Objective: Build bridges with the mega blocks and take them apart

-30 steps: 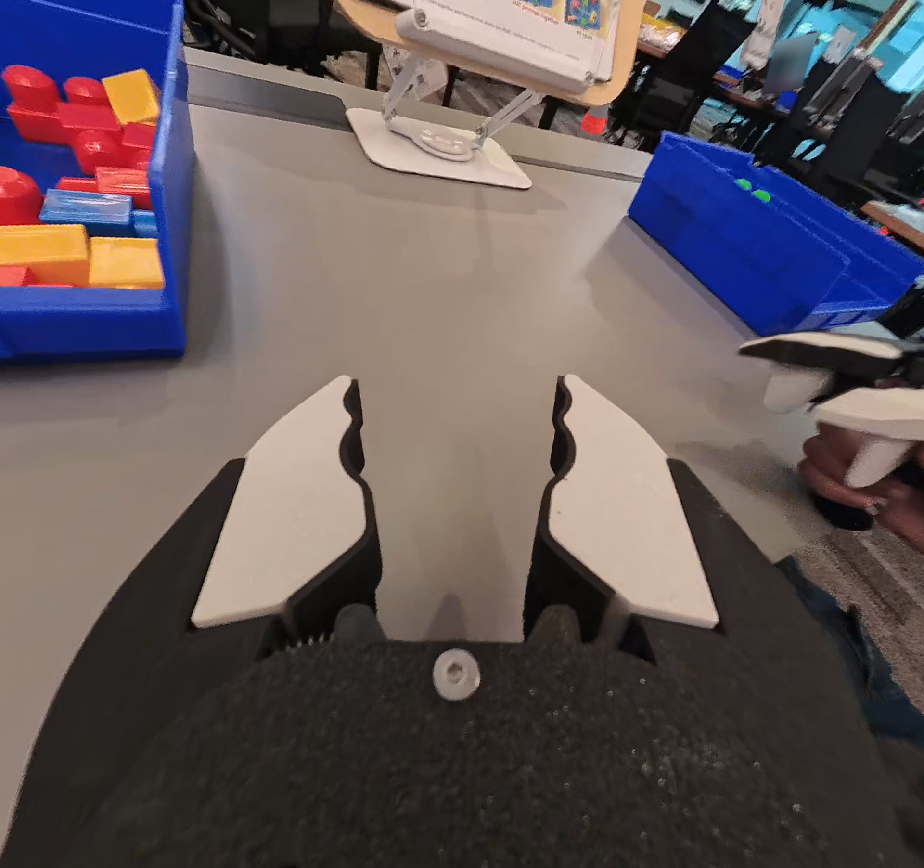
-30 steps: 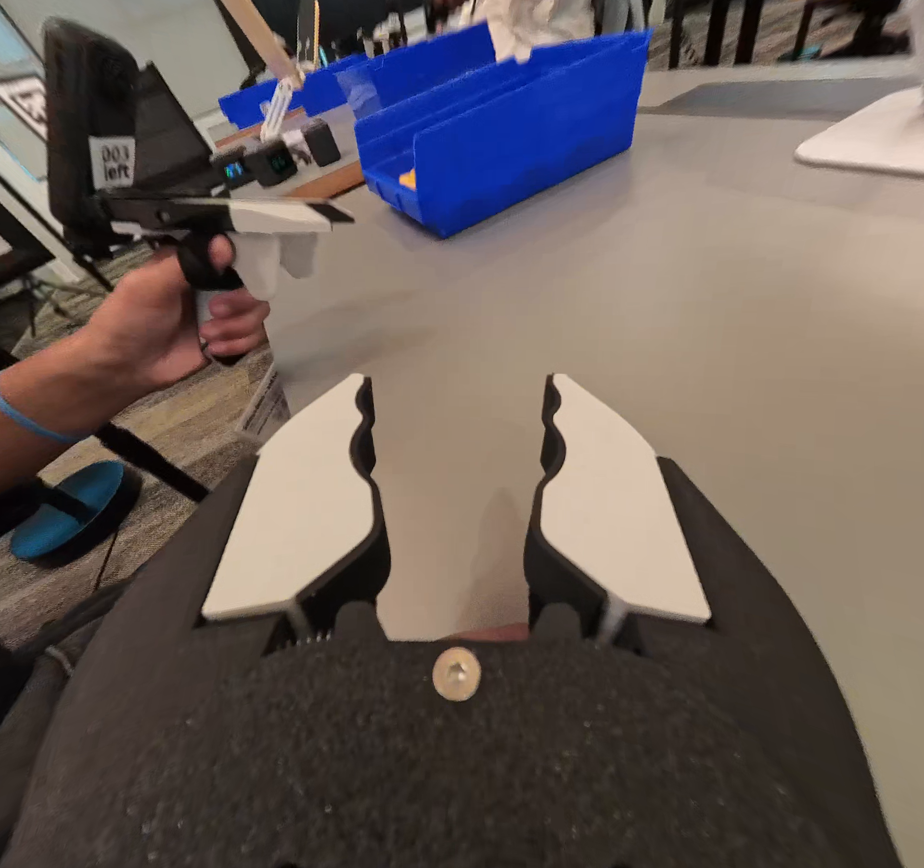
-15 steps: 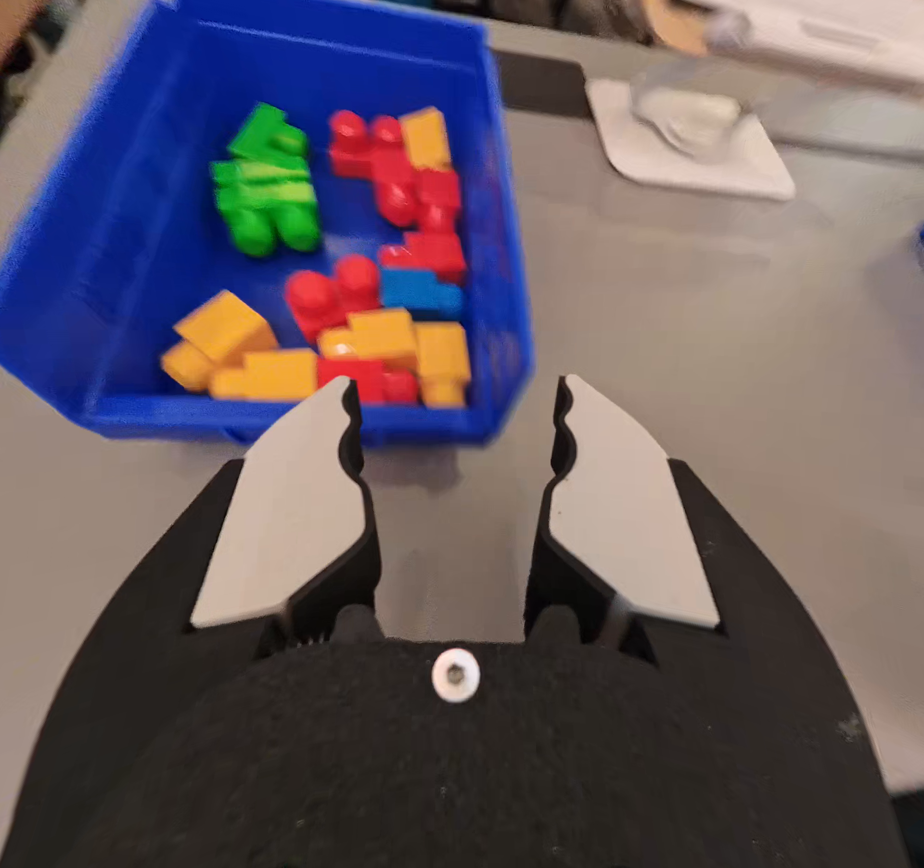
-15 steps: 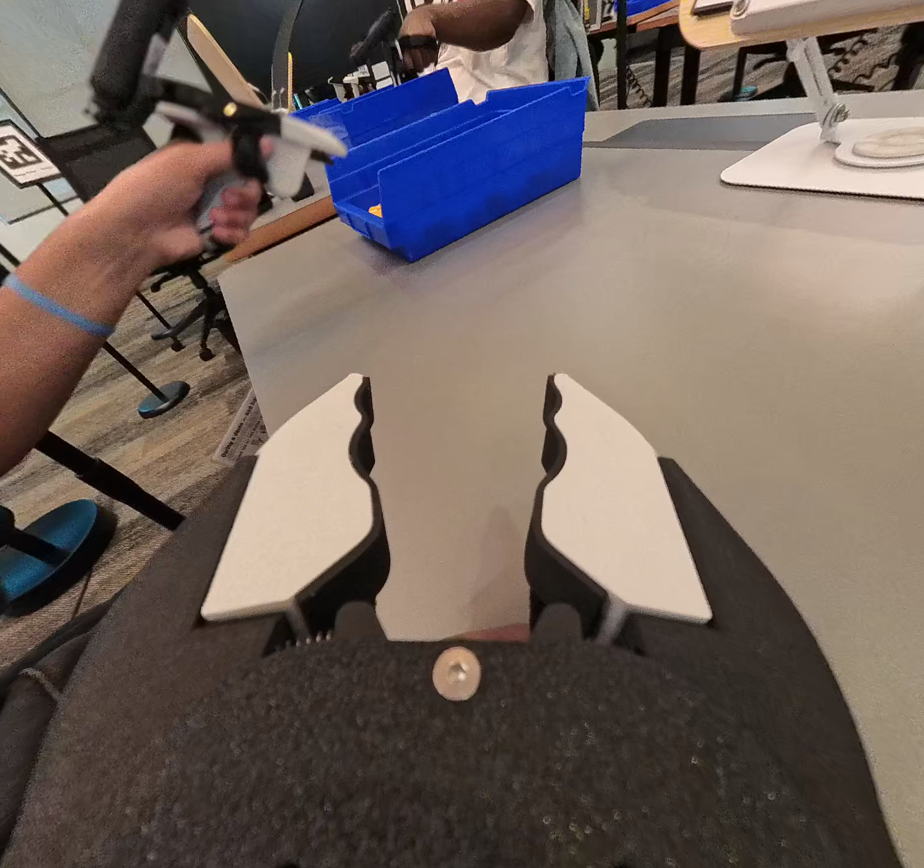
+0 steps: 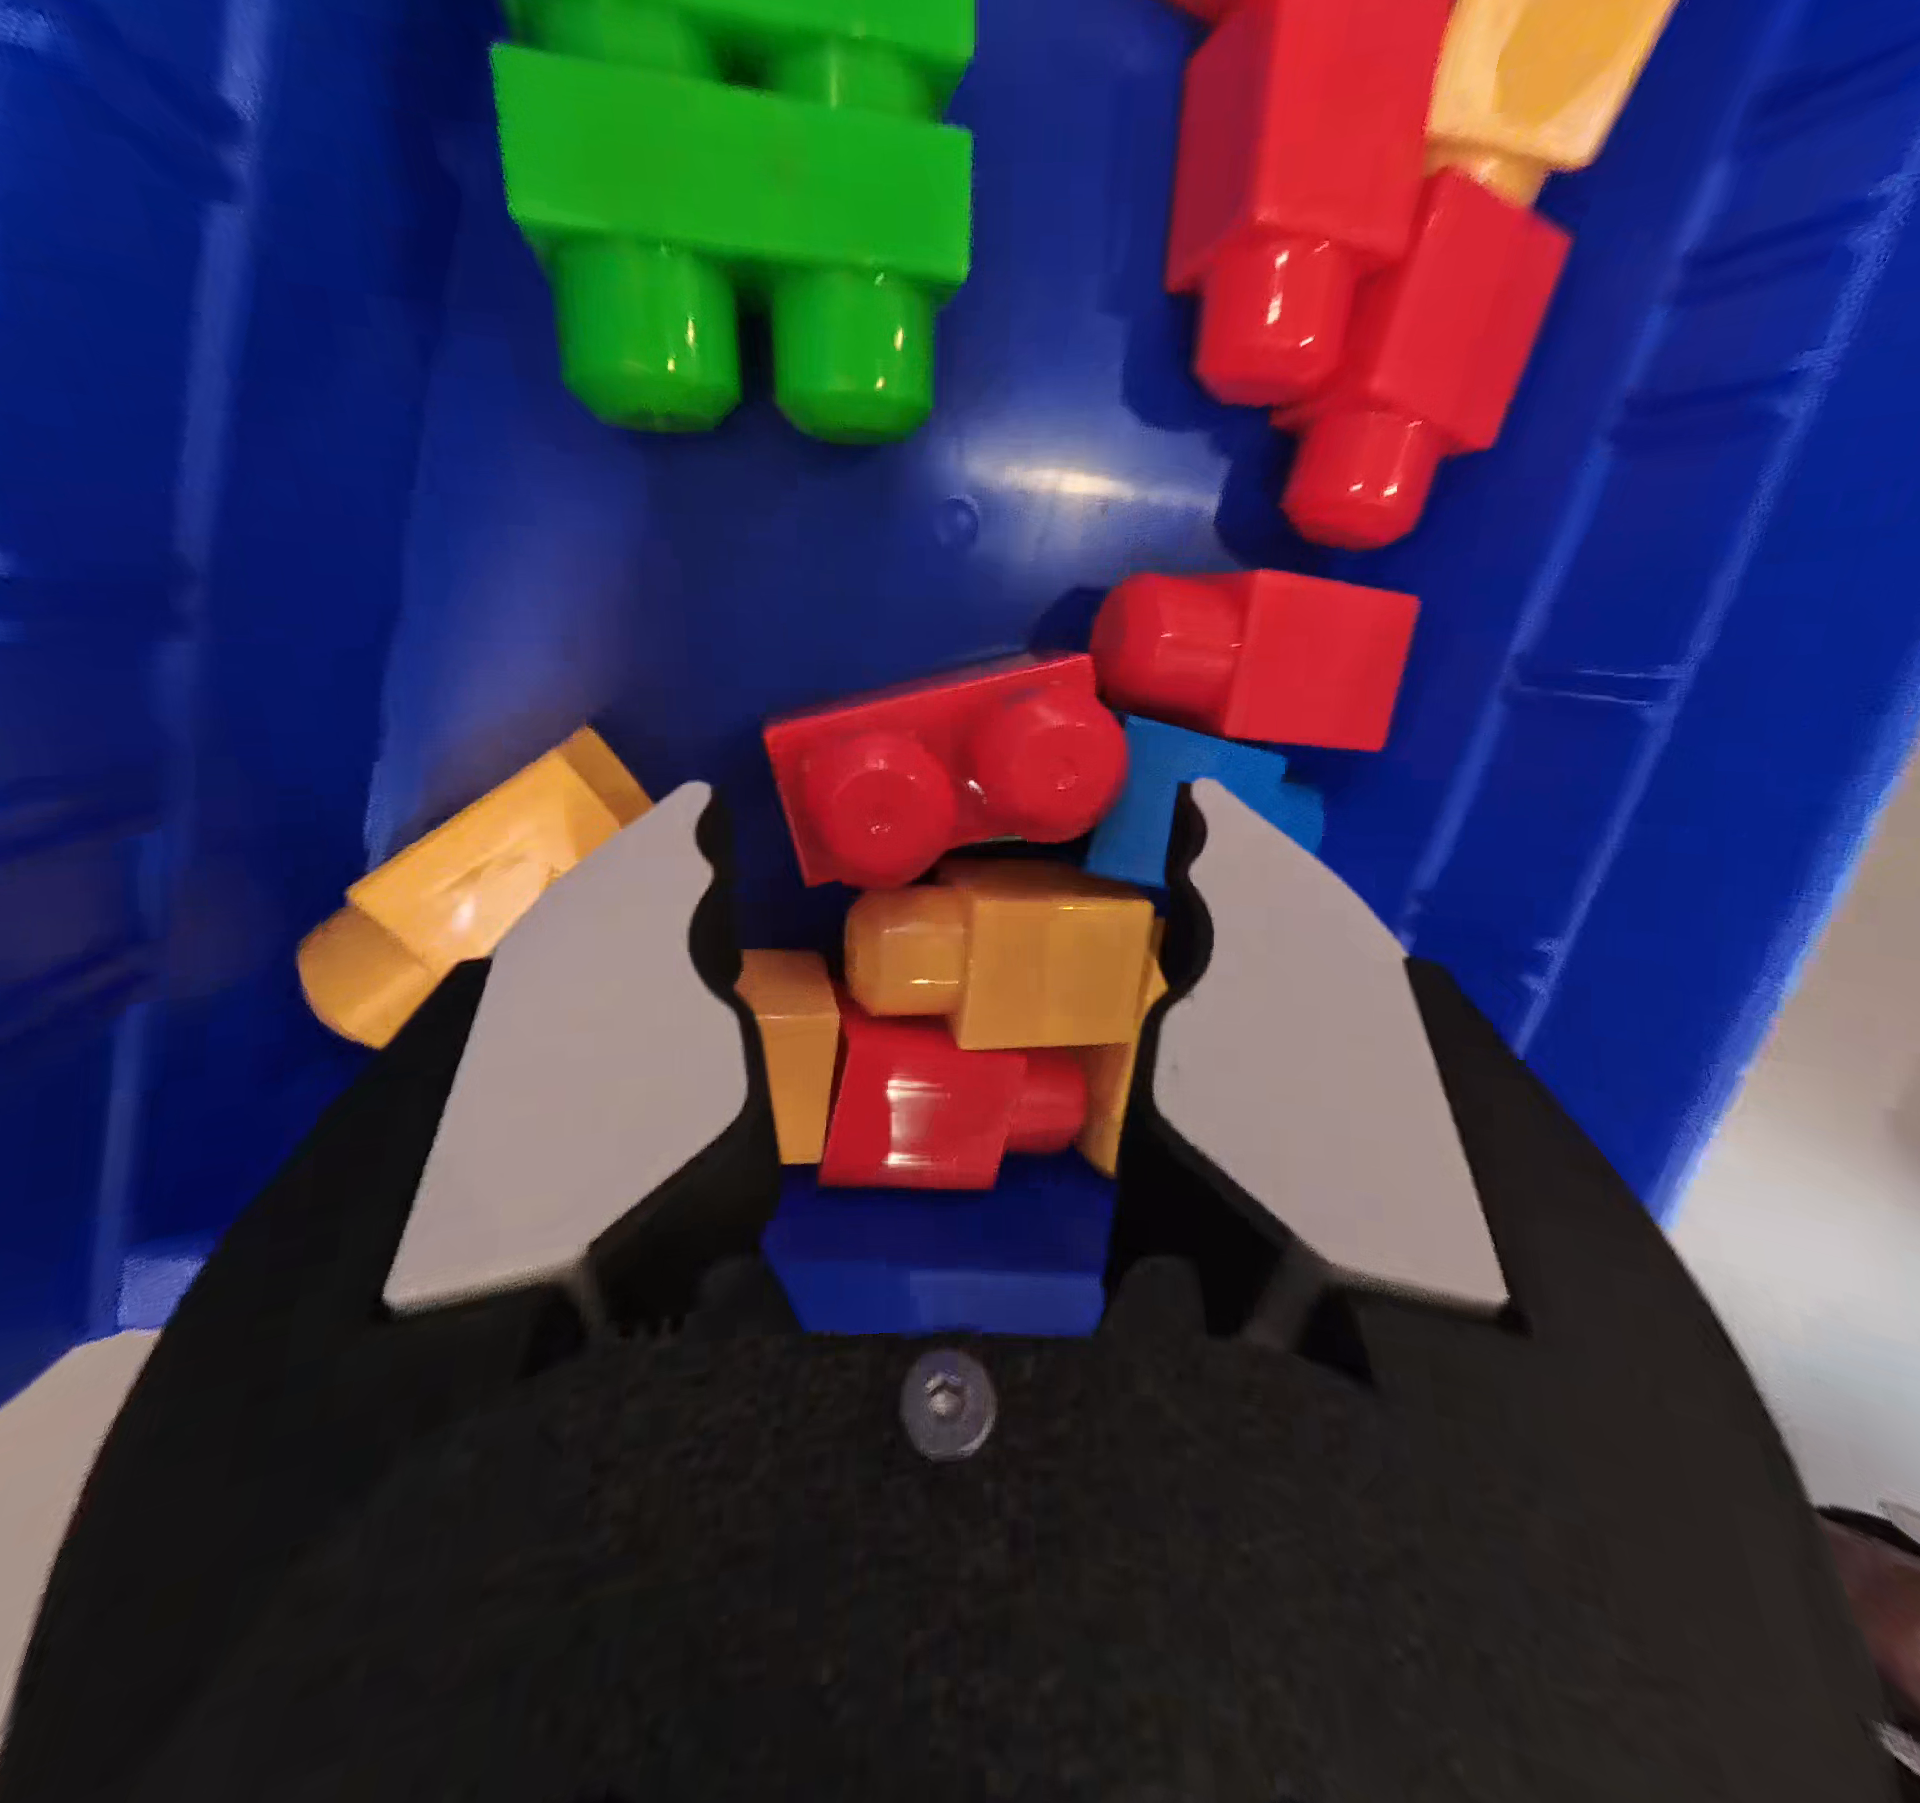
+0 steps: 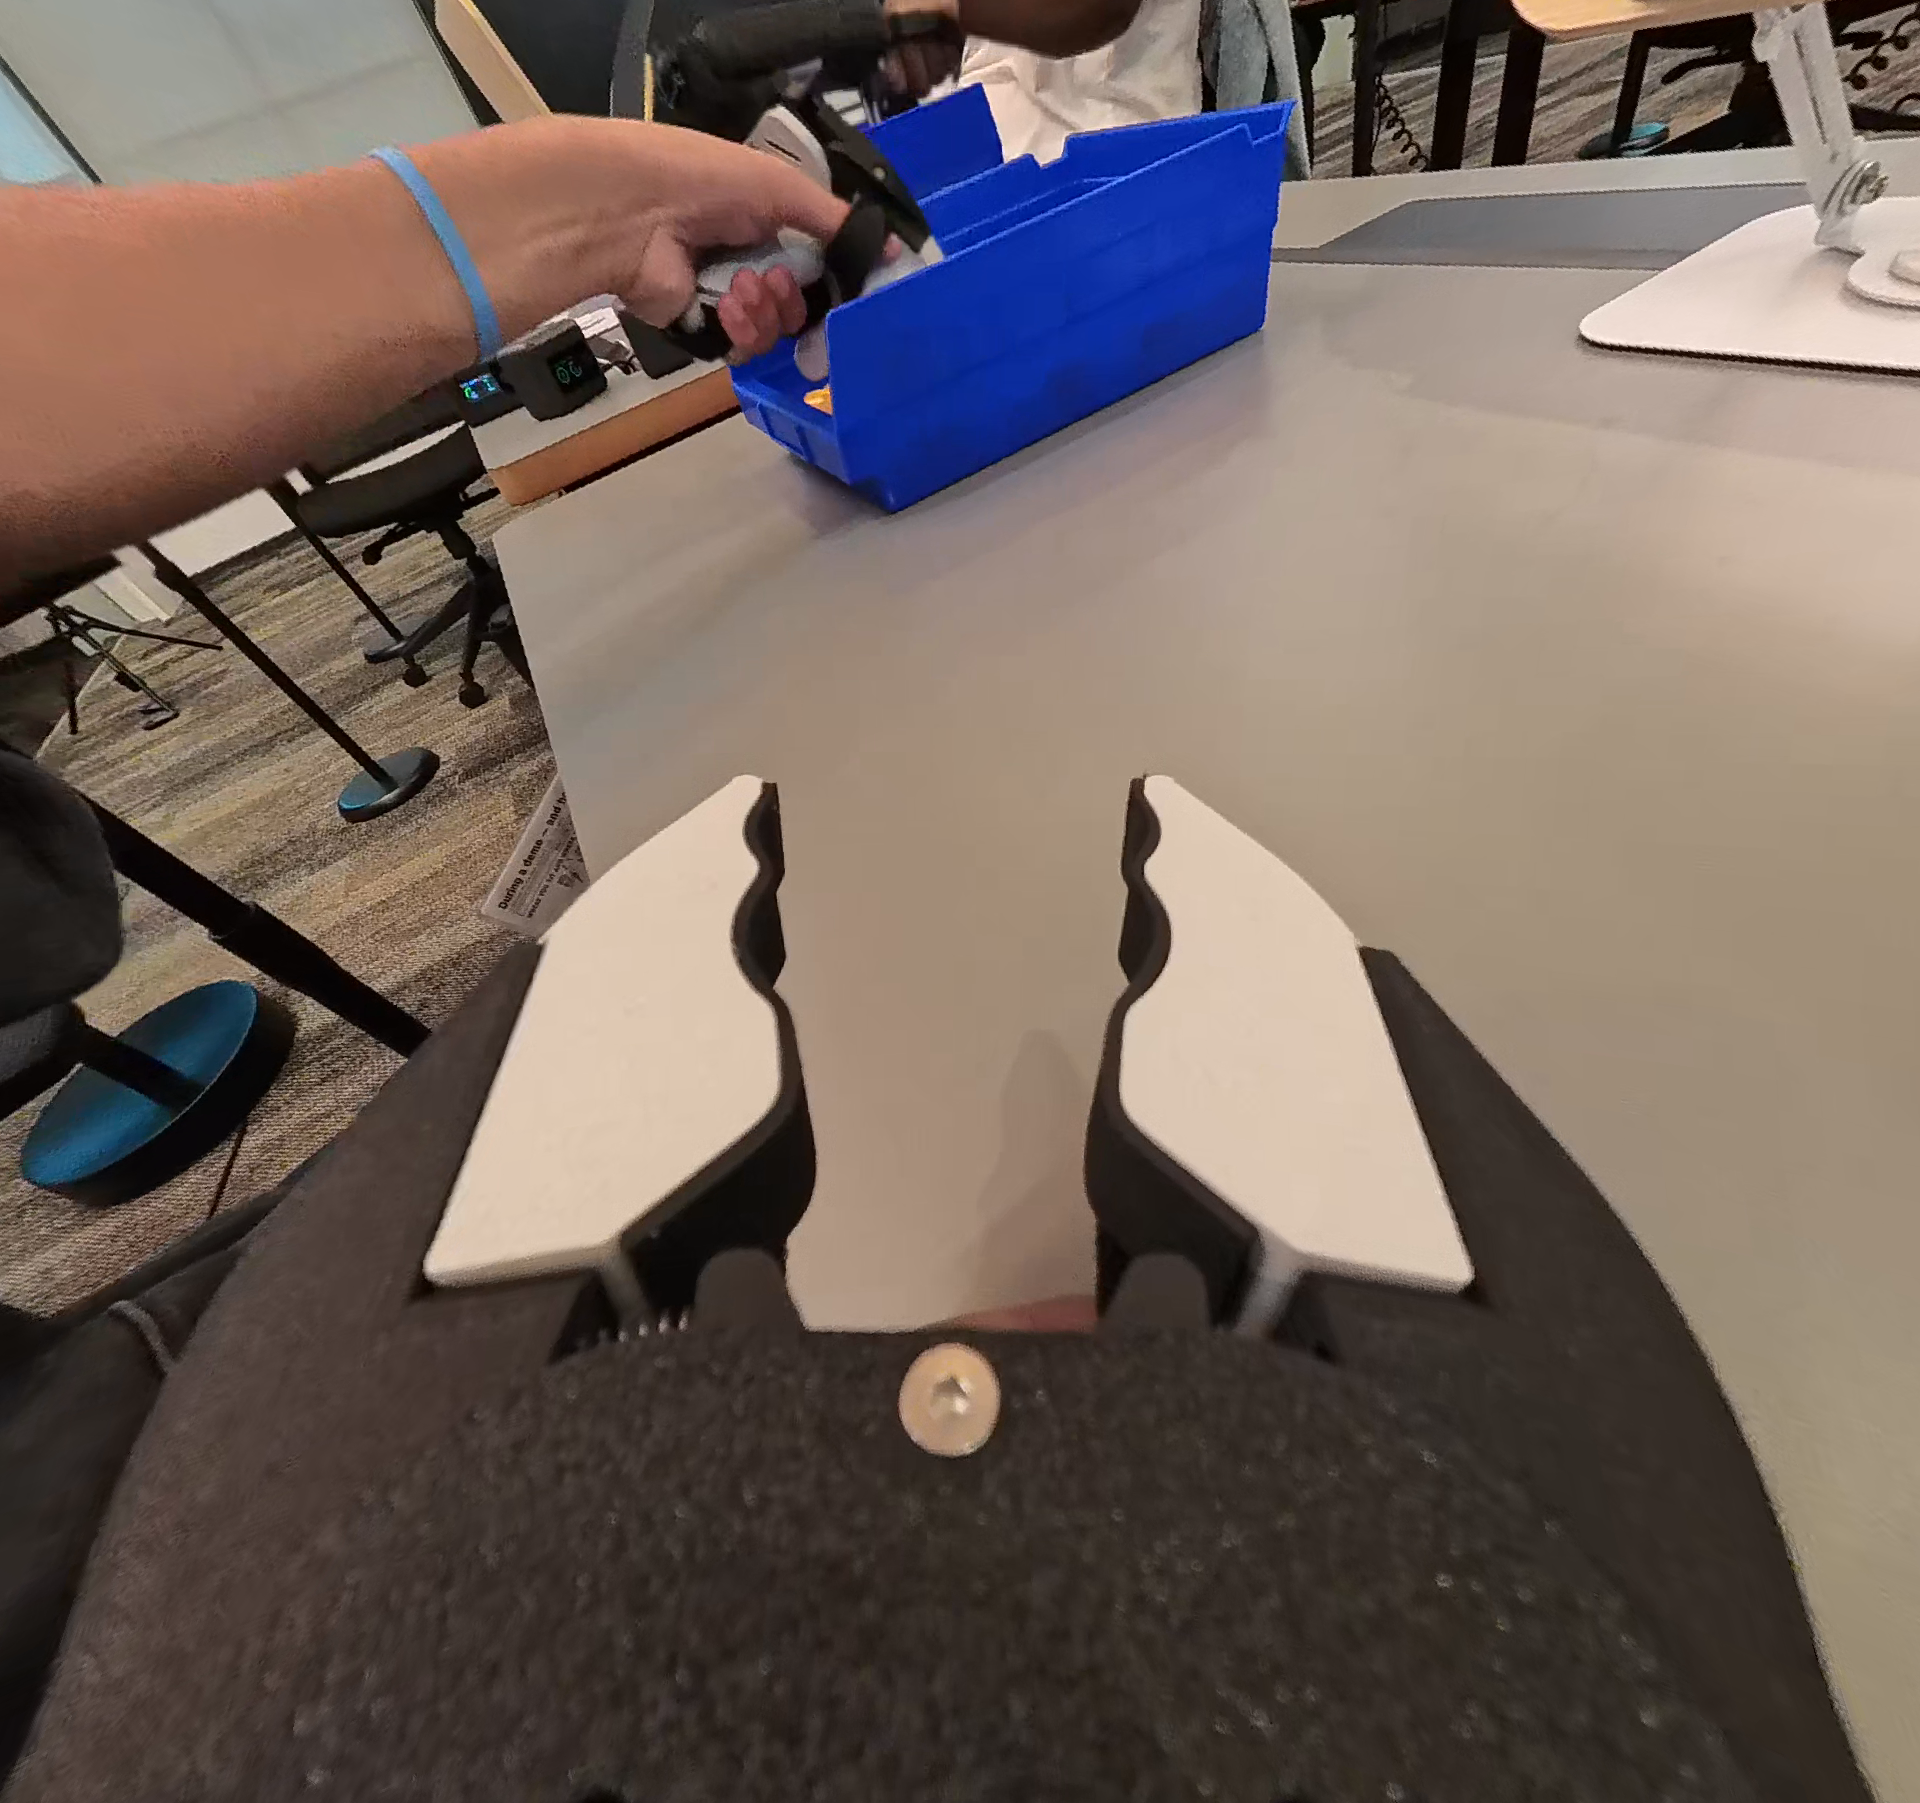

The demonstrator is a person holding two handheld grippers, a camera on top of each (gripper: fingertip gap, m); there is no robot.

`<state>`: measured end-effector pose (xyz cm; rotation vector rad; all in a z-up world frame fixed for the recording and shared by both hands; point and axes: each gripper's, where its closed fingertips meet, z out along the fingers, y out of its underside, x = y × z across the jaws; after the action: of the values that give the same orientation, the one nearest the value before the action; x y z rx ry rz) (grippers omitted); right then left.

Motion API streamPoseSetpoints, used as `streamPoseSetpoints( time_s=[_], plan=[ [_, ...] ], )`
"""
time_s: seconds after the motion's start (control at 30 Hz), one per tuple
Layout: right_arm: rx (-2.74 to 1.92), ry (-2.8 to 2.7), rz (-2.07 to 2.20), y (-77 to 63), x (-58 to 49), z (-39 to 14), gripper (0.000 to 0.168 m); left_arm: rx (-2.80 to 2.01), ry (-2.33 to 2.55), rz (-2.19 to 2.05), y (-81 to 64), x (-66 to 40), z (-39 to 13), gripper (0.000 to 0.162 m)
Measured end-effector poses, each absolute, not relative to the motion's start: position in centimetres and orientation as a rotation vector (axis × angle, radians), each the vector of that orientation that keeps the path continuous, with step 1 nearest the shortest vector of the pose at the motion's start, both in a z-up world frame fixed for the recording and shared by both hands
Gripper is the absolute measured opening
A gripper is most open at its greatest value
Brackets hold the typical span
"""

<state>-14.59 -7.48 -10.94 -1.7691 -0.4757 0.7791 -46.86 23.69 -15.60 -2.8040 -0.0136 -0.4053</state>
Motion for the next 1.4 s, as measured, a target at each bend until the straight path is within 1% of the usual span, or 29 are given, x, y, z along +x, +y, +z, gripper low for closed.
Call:
streamPoseSetpoints(
  time_s=[0.07, 0.17, 0.27, 0.53, 0.63, 0.77, 0.87, 0.97, 1.07, 1.17, 1.23, 1.33, 1.4],
  plan=[
    [-1.773, -0.479, 0.791, -7.5, -14.7, -11.0, 0.063, -2.839, -0.011, -0.372, 23.5, -46.9, -16.5, 0.075],
    [-1.78, -0.481, 0.796, -7.5, -14.8, -11.1, 0.062, -2.824, -0.013, -0.353, 24.1, -46.5, -16.7, 0.075],
    [-1.786, -0.488, 0.798, -7.5, -14.9, -11.2, 0.062, -2.816, 0.008, -0.316, 24.5, -46.5, -16.4, 0.064],
    [-1.797, -0.453, 0.854, -7.6, -14.7, -11.2, 0.061, -2.802, 0.038, -0.346, 24.3, -47.9, -15.9, 0.063],
    [-1.802, -0.455, 0.852, -7.6, -14.7, -11.3, 0.061, -2.711, 0.068, -0.403, 24.8, -48.3, -12.6, 0.063],
    [-1.805, -0.466, 0.837, -7.6, -14.7, -11.3, 0.061, -2.539, 0.25, -0.419, 24.6, -47.2, -5.8, 0.063],
    [-1.806, -0.461, 0.826, -7.4, -14.3, -11.3, 0.061, -2.394, 0.503, -0.535, 21.9, -41.8, -1.0, 0.063],
    [-1.798, -0.437, 0.786, -7.0, -13.0, -11.0, 0.061, -2.286, 0.779, -0.613, 17.9, -34.3, 1.1, 0.063],
    [-1.798, -0.407, 0.794, -6.6, -12.1, -10.7, 0.062, -2.293, 0.997, -0.636, 15.4, -26.7, -1.3, 0.063],
    [-1.799, -0.404, 0.773, -6.6, -11.6, -10.6, 0.062, -2.377, 1.116, -0.618, 15.6, -20.6, -6.5, 0.064],
    [-1.803, -0.413, 0.751, -6.7, -11.5, -10.7, 0.062, -2.452, 1.165, -0.684, 15.6, -17.0, -10.0, 0.064],
    [-1.811, -0.421, 0.739, -6.9, -11.5, -10.9, 0.062, -2.524, 1.246, -0.635, 16.0, -14.0, -14.3, 0.064],
    [-1.818, -0.423, 0.733, -7.1, -11.4, -11.2, 0.062, -2.557, 1.301, -0.587, 15.9, -13.2, -16.2, 0.064]
  ],
)
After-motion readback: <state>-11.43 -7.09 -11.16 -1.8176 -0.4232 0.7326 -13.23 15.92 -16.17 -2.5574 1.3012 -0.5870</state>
